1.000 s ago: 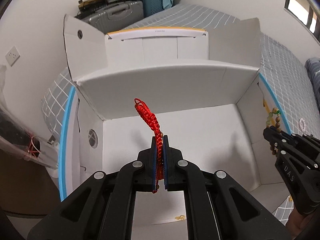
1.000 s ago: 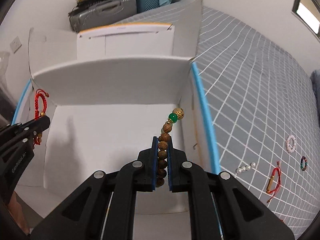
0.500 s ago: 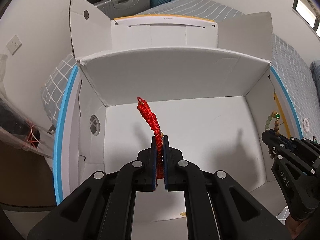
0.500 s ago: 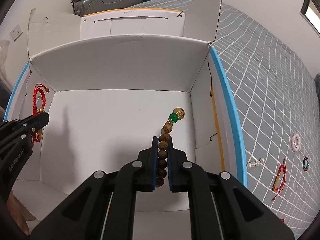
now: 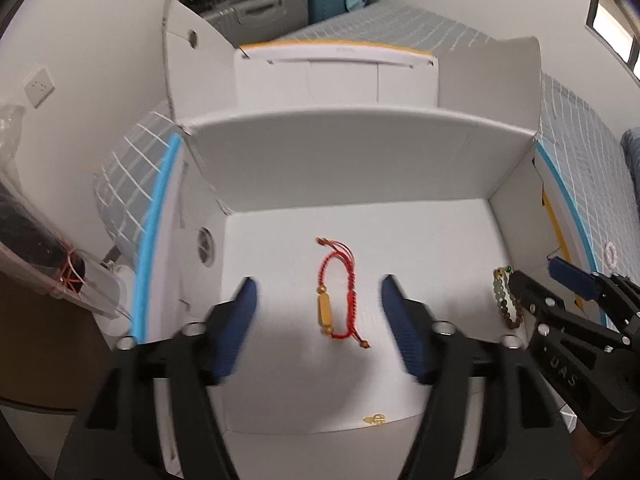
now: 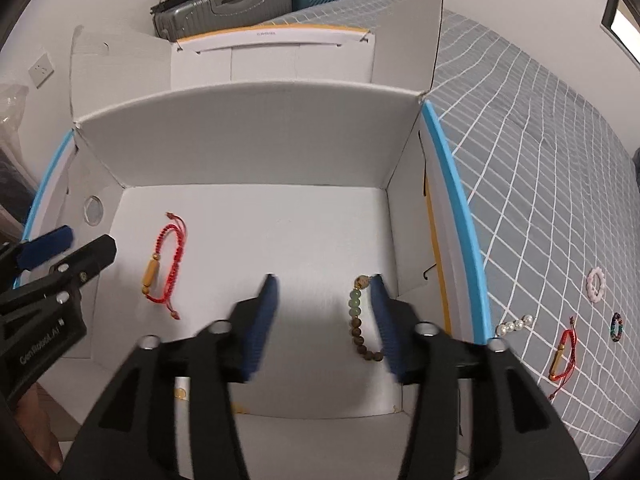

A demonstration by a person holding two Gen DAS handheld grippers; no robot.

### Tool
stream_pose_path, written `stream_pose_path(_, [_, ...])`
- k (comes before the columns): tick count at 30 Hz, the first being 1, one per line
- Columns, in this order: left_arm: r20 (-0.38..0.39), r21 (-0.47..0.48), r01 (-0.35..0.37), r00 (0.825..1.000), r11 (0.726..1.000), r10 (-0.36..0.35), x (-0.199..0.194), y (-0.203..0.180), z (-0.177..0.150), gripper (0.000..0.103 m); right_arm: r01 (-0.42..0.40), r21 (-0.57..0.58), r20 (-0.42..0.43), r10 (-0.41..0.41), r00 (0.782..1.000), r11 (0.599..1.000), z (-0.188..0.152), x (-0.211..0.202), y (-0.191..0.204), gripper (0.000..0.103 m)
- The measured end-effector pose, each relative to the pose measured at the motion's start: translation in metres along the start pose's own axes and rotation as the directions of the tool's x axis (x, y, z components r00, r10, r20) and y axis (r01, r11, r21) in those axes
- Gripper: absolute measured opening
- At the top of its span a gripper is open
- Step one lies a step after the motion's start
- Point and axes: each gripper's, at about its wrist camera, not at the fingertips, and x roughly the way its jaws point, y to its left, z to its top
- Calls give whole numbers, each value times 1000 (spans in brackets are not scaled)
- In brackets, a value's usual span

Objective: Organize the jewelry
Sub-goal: 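Open the left tool dropping the red string bracelet while the right tool releases the wooden bracelet, then move both tools back from the box toward the remaining bracelets on the bed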

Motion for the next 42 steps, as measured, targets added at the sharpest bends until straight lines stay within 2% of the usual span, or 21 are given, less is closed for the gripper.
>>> stream_pose_path(2, [17, -6, -9, 1000, 1000, 9, -7, 3, -1, 78, -2, -24, 21, 2, 1000, 1000, -1, -7, 3, 74])
stream_pose_path(7, [69, -13, -16, 997, 1000, 17, -26, 10, -12, 91, -8, -33, 59, 10, 998, 999, -5, -21, 1, 90])
stream_pose_path(10, [111, -3, -26, 993, 1000, 26, -35, 9, -17, 97, -19, -22, 71, 20, 997, 1000, -6, -26, -1, 95])
stream_pose_path(13, [141, 4, -42, 989, 999, 41, -41, 8, -20, 97, -29, -9, 86, 29, 996, 1000, -7, -30, -4, 95])
stream_pose_path(27, [134, 29, 2, 991, 1000, -6, -52, -1, -26, 97, -4, 27, 136, 1, 991, 1000, -18, -46, -26, 95])
stream_pose_path(34, [157, 24, -12, 988, 1000, 8, -62, -3, -30, 97, 7, 43, 145, -13, 989, 999, -24, -52, -35, 95])
stream_pose_path(42, [174, 56, 23, 984, 998, -32, -74, -32, -30, 97, 58, 103, 159, -74, 984, 993, -39, -74, -78, 95])
